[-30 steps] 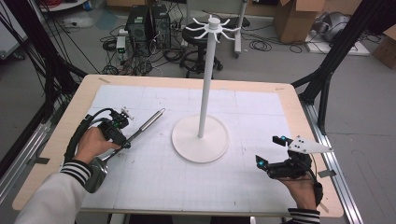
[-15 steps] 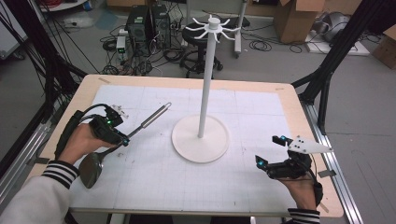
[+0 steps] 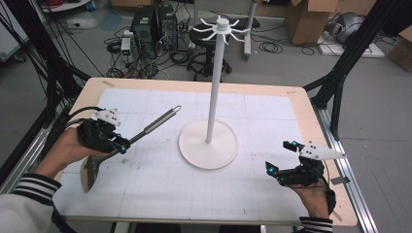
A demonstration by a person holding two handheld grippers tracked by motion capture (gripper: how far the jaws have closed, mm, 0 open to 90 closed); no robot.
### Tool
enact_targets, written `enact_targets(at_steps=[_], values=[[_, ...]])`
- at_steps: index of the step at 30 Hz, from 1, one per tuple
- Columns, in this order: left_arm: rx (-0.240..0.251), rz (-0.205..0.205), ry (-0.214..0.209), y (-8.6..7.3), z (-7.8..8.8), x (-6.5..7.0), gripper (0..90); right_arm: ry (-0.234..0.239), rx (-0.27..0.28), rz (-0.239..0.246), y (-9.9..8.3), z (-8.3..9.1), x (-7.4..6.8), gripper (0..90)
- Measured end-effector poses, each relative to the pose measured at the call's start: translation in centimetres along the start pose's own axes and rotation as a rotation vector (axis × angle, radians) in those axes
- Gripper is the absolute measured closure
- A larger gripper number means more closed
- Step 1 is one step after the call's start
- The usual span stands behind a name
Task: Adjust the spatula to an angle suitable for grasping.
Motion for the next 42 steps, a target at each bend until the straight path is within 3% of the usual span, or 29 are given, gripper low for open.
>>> enact_targets(at_steps=[6,10,17,29,35,42], values=[[0.104,-0.066,-0.048,0.3,1.2,1.5,74.8,0.002,-0.007,0.002,-0.1,-0.2,-0.1,1.5],[0.130,-0.094,-0.065,0.6,1.8,2.3,74.8,-0.001,-0.004,0.000,-0.1,0.0,-0.1,1.5],[0.243,-0.168,-0.096,1.4,2.4,3.3,74.8,-0.001,-0.004,0.002,-0.1,-0.1,-0.1,1.5],[0.404,-0.216,-0.166,3.5,2.2,4.5,74.8,-0.003,0.005,-0.007,0.0,0.3,0.1,1.5],[0.440,-0.260,-0.160,4.5,2.2,5.0,74.7,0.001,0.000,-0.004,0.0,0.1,0.1,1.5],[0.501,-0.261,-0.185,5.7,2.1,5.3,74.8,-0.002,0.007,-0.006,0.0,0.3,0.2,1.5]])
Point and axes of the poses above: each handheld gripper's, and its own axes: z roughly backward along the jaws, y roughly out of its top, x roughly to its right, the point moved 4 cm from there along -z, roughly forward along the jaws, and after that the axes turned 14 degrees about -x, right-handed, at the moved point
